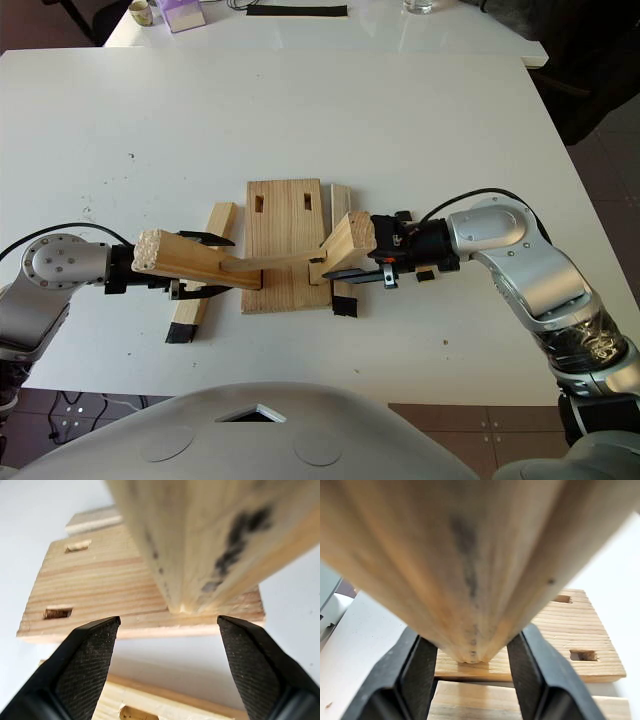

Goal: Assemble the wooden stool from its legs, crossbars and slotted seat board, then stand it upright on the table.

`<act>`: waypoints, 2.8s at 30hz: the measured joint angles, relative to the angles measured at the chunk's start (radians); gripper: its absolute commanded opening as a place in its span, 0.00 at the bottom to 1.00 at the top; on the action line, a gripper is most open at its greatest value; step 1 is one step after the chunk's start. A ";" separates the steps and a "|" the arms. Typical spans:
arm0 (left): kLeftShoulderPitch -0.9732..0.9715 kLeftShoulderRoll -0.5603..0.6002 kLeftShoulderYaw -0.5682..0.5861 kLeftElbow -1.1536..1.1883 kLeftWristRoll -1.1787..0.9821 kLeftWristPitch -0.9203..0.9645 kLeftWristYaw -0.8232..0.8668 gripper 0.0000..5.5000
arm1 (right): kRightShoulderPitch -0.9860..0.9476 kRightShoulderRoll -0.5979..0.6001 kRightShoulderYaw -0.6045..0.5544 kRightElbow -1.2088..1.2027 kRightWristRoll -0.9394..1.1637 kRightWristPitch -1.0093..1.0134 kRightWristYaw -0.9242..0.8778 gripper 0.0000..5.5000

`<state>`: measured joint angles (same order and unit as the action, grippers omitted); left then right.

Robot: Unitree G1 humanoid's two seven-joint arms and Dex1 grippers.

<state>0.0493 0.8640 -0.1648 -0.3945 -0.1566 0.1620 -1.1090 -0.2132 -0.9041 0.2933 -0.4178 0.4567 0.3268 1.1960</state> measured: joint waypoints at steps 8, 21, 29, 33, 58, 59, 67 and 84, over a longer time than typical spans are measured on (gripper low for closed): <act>-0.033 -0.020 -0.015 0.016 0.019 0.017 -0.001 0.66 | -0.094 0.007 0.048 0.116 -0.001 -0.014 0.060 0.36; -0.262 -0.067 0.089 0.288 -0.224 0.179 -0.116 0.66 | -0.100 0.021 0.085 0.175 -0.007 -0.087 0.050 0.36; -0.650 -0.330 0.064 0.444 -0.416 0.421 -0.109 0.44 | -0.112 0.036 0.131 0.201 -0.065 -0.101 0.039 0.36; -0.716 -0.357 -0.007 0.368 -0.544 0.586 -0.242 0.43 | -0.128 0.046 0.182 0.237 -0.135 -0.100 0.036 0.36; -0.647 -0.284 -0.248 0.314 -0.494 0.581 -0.427 0.43 | -0.091 0.118 0.252 0.302 -0.316 -0.055 0.127 0.01; -0.651 -0.287 -0.269 0.342 -0.478 0.528 -0.445 0.43 | -0.091 0.118 0.252 0.303 -0.318 -0.055 0.129 0.01; -0.705 -0.380 -0.212 0.489 -0.464 0.541 -0.373 0.43 | -0.088 0.121 0.235 0.289 -0.321 -0.042 0.134 0.01; -0.166 -0.328 0.376 -0.026 -0.229 0.396 0.397 0.70 | 0.514 0.158 -0.278 -0.285 -0.276 0.185 -0.351 0.19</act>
<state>-0.1170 0.5357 0.2113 -0.4208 -0.3855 0.5578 -0.7117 0.3009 -0.7464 0.0155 -0.7031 0.1808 0.5116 0.8452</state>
